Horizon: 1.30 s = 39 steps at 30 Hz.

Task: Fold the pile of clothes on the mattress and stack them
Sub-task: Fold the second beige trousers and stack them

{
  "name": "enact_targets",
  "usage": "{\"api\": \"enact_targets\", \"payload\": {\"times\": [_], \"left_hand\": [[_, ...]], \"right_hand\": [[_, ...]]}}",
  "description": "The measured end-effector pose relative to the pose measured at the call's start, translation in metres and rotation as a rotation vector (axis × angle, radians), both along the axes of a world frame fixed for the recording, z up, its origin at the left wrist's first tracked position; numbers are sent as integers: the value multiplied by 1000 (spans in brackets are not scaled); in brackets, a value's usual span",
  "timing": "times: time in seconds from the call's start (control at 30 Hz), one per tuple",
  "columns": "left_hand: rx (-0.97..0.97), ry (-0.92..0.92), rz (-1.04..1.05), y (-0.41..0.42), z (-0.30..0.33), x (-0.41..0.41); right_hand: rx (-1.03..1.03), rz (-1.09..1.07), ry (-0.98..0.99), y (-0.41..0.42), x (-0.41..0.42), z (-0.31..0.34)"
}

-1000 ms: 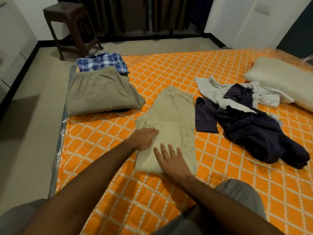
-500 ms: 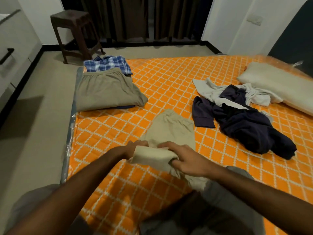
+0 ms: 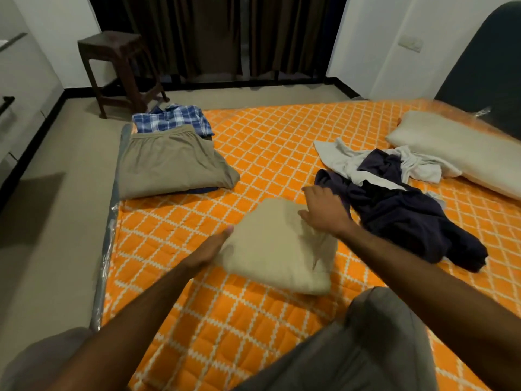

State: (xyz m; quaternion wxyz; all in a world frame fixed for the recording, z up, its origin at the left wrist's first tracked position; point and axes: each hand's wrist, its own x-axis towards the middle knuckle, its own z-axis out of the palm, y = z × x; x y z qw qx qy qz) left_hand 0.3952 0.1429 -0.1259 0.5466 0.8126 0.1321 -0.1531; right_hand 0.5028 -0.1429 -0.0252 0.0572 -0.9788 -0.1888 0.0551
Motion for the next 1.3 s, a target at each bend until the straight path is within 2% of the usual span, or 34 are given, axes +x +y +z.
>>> {"api": "enact_targets", "payload": {"times": [0.03, 0.1, 0.13, 0.2, 0.3, 0.4, 0.5, 0.6, 0.67, 0.77, 0.83, 0.9, 0.97, 1.03, 1.1, 1.13, 1.2, 1.23, 1.27, 1.3], "left_hand": [[38, -15, 14, -5, 7, 5], [124, -13, -34, -11, 19, 11], [128, 9, -49, -16, 17, 18], [156, 51, -72, -26, 23, 29], [123, 74, -119, -42, 25, 49], [83, 93, -84, -50, 10, 65], [-16, 135, -16, -56, -5, 76], [-191, 145, 76, -73, 6, 71], [-256, 130, 130, -83, 17, 67], [-279, 69, 100, -90, 46, 63], [-279, -4, 82, -88, 73, 62], [-218, -103, 12, -85, 107, 64], [6, -218, -130, -79, 147, 66], [259, -273, -276, -80, 178, 72], [481, -280, -397, -83, 196, 75], [514, -245, -442, -83, 199, 74], [300, -96, -454, -81, 191, 68], [179, -102, -423, -77, 177, 65], [163, -189, -366, -69, 161, 58], [228, -314, -291, -58, 142, 51]], "right_hand": [[-33, 14, 23, 5, -5, -16], [-40, 50, 233, 12, -36, -57], [-77, 66, 260, 16, -53, -84], [-75, 73, 153, 17, -66, -116], [-27, 83, 81, 15, -60, -127], [75, 93, 121, 12, -56, -134], [265, 17, 258, 4, -36, -136], [579, -186, 444, -13, -14, -136], [597, -173, 436, -17, -12, -133], [571, -116, 367, -6, -21, -120], [707, -129, 412, 8, -26, -101], [1061, -153, 595, 29, -30, -75], [1515, -142, 919, 54, -32, -49], [1771, -150, 1127, 66, -32, -27], [1866, -298, 1127, 67, -32, -10], [1915, -371, 1137, 66, -32, -6], [1946, -461, 1122, 61, -36, -10], [1901, -498, 1109, 55, -41, -16], [1828, -540, 1111, 48, -45, -30], [1734, -579, 1119, 38, -49, -44]]}}
